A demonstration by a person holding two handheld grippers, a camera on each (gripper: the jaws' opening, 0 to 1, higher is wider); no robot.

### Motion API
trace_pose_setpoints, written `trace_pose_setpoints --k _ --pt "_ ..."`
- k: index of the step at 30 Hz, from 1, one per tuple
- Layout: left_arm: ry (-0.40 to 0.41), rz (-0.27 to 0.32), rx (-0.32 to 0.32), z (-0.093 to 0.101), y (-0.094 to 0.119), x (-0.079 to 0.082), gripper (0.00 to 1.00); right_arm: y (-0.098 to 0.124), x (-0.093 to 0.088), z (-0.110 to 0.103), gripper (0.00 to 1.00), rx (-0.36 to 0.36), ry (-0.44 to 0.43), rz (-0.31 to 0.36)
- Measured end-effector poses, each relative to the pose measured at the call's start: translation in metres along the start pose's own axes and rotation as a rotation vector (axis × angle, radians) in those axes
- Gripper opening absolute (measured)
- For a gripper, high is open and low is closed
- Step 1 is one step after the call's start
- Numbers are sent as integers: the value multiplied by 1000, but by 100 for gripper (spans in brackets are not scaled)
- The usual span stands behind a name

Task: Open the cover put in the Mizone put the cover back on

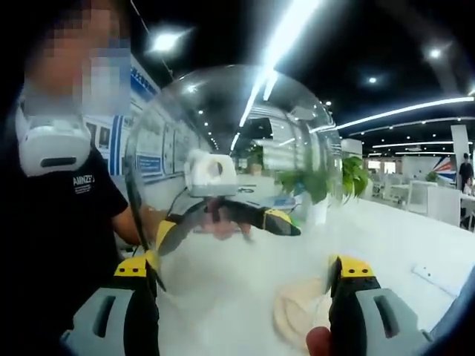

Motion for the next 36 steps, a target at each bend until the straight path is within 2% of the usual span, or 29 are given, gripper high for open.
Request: trace_pose_setpoints --k 15,34,36 --pt "5 10 -1 21 6 -7 84 0 6 -16 90 -3 -2 -7" --pt "17 2 13 39 11 -14 84 6 12 -39 89 -45 -21 54" --pt "110 -45 14 42 11 -21 83 5 7 -45 89 -22 -92 7"
Point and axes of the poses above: the point that each gripper's makers call its tool centre point, and the gripper's own axes: y roughly backward along the fingers, z roughly to its right, x roughly out of its top, the point moved 7 cm from there along y, roughly backward along the fingers, and after that the axes turned 14 degrees about y, right-handed, at the moved point
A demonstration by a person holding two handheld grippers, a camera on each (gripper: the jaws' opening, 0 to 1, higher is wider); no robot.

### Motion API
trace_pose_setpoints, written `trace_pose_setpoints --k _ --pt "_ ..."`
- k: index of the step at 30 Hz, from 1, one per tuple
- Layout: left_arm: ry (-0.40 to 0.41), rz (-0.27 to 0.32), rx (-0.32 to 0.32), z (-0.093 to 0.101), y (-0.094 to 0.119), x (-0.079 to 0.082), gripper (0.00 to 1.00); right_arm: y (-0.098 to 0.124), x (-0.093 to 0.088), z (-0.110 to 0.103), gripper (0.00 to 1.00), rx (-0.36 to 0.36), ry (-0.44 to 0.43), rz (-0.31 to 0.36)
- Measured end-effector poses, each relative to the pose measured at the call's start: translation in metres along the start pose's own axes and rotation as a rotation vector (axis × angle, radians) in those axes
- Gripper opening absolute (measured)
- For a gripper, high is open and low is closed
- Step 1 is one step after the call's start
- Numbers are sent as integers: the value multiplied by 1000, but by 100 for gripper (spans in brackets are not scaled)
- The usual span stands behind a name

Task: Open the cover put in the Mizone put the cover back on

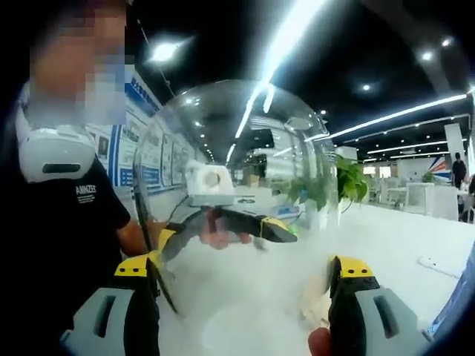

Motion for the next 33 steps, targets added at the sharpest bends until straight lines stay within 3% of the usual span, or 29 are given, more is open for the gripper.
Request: trace_pose_setpoints --k 1,2,8,33 --pt "-2 -4 -11 -1 0 -1 83 -1 2 0 89 0 32 43" --pt "-42 18 -4 2 2 -2 83 2 -2 -1 89 -21 23 19" --pt "-32 53 -13 5 4 -3 82 2 -4 -1 88 -29 21 42" --pt "-73 59 -21 -4 12 -3 79 2 4 -17 86 -39 14 47"
Point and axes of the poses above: the point that each gripper's makers call its tool centre point, and the gripper's own axes: y roughly backward along the fingers, z roughly to its right, x roughly out of its top, the point moved 7 cm from there along y, roughly backward along the fingers, and after that the axes turned 14 degrees about y, right-handed, at the moved point
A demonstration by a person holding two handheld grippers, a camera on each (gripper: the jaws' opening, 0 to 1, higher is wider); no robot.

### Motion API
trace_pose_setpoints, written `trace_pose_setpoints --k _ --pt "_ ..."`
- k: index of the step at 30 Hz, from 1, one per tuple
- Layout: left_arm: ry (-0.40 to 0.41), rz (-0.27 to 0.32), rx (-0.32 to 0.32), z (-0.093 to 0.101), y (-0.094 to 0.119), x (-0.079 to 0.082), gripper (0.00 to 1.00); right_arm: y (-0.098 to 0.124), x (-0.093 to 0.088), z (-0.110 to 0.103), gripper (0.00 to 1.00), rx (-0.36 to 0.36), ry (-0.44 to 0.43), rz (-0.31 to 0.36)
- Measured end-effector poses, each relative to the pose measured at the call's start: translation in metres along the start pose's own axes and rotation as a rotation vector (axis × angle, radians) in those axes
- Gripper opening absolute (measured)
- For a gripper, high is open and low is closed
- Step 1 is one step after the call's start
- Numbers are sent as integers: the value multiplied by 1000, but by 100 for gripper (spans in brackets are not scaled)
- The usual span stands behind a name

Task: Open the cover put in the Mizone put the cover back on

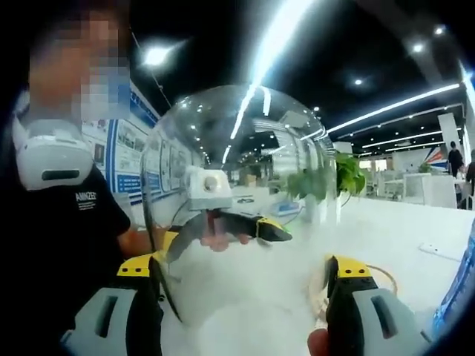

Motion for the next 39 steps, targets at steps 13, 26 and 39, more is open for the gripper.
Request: trace_pose_setpoints --k 13,26,39 --pt "-20 18 7 2 10 -3 73 12 -10 -1 79 2 -15 -27" --pt "-54 60 96 7 49 0 55 31 -13 -8 69 -59 -8 -74" --pt "-103 67 214 -2 65 -1 52 50 -6 -17 54 -147 58 -102"
Point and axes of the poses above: the point that each gripper's makers call its tool centre point, and the gripper's own axes: y roughly backward along the fingers, z roughly to its right, x roughly out of its top, the point moved 7 cm from there along y, roughly backward along the fingers, and after that the axes turned 14 degrees about y, right-handed, at the moved point
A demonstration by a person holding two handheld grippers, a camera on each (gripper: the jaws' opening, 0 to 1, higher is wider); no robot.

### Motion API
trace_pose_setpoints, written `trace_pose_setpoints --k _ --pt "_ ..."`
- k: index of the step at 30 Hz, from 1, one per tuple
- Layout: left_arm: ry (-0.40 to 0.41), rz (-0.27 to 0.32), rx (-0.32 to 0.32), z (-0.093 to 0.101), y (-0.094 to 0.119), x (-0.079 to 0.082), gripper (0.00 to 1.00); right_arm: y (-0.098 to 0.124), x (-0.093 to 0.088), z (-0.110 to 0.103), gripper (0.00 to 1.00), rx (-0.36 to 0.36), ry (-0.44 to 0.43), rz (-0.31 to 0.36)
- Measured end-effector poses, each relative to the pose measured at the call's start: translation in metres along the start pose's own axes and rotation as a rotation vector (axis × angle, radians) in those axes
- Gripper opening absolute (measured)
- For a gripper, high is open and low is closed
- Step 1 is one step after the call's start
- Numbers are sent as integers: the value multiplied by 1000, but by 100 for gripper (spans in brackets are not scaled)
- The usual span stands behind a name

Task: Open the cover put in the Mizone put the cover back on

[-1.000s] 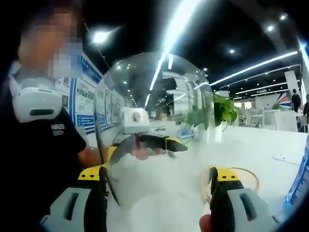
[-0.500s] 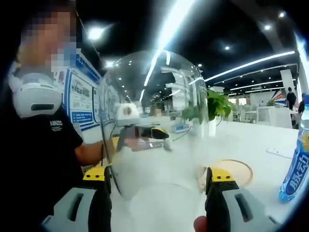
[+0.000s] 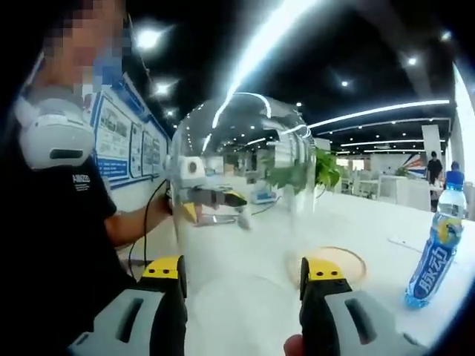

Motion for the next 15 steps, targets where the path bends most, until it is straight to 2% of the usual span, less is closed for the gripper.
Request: trace_pose_setpoints --k 3,7,11,15 --pt "-28 6 16 0 2 1 49 8 -2 5 54 -55 -23 4" --pt "-56 26 63 -7 8 3 36 15 -1 4 53 -130 -21 9" --pt "-31 47 87 -13 11 5 36 20 -2 3 51 -183 -33 7" --pt "-58 26 122 -16 9 1 35 25 -4 6 47 -220 -66 37"
Point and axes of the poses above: the point that each gripper's makers call its tool centre point, and the gripper's own axes: y roughly backward along the fingers, z roughly to its right, x roughly out of its top, the point moved 7 cm from there along y, roughly backward along the fingers, and after that the axes turned 14 degrees about y, right-handed, at the moved point
